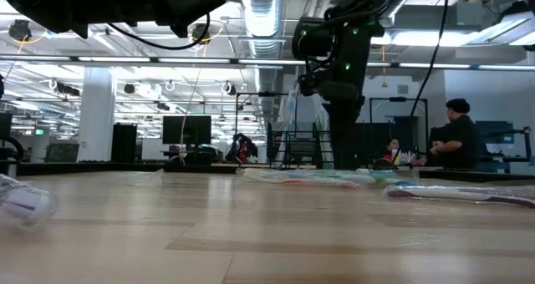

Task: Pick & Place toothbrushing station
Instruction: Put the blue toothbrush into the mesh organizer

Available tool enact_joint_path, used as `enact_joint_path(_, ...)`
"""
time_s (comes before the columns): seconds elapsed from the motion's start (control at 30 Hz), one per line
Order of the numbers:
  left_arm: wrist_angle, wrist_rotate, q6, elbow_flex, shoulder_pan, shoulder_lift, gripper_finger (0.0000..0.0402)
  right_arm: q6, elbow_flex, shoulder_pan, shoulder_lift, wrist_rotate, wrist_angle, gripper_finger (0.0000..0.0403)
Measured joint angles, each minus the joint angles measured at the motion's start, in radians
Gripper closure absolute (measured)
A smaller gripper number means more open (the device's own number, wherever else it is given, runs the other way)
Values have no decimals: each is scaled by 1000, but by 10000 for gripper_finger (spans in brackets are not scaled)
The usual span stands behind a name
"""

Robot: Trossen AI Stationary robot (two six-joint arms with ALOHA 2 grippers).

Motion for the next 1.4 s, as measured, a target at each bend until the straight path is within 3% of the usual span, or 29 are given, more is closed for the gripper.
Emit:
enact_joint_path(0.33,0,0,0,0,0,0,339,-11,0,-2,71,-2,63,285)
enact_joint_path(1.4,0,0,0,0,0,0,339,-14,0,-13,88,-2,106,285)
